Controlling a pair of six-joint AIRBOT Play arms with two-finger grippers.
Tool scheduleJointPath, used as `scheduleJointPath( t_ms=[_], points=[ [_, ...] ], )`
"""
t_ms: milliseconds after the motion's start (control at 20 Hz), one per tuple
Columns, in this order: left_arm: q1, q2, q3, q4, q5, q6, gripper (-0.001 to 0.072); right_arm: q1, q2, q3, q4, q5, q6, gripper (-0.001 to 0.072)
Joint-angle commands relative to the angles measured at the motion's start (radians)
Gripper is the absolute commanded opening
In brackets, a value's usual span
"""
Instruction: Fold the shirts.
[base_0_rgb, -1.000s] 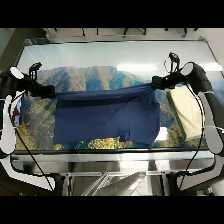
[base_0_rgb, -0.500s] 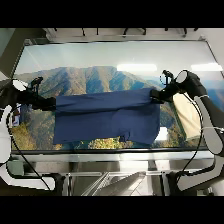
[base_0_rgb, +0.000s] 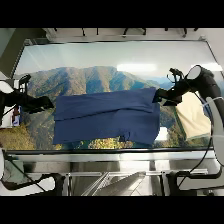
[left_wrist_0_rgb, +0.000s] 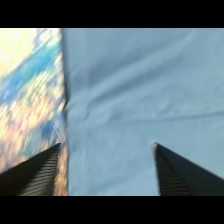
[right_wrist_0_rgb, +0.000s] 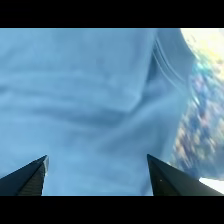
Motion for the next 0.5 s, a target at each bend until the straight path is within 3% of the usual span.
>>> scheduleJointPath(
  t_ms=[0, 200, 450],
  points=[
    [0.108, 0.191, -0.215, -0.037, 0.005, -0.042, 0.0591, -0.024, 0.152, -0.063, -0.011, 0.064, -0.026, 0.0709],
    [0.196, 0.284, -0.530, -0.084, 0.059, -0.019, 0.0590, -0.025, 0.318, -0.240, 0.019, 0.033, -0.055, 0.0709],
    [0.209, 0.119, -0.493, -0.082, 0.024, 0.058, 0.0590, -0.025, 0.409, -0.325, 0.065, -0.007, -0.056, 0.0709]
  ],
)
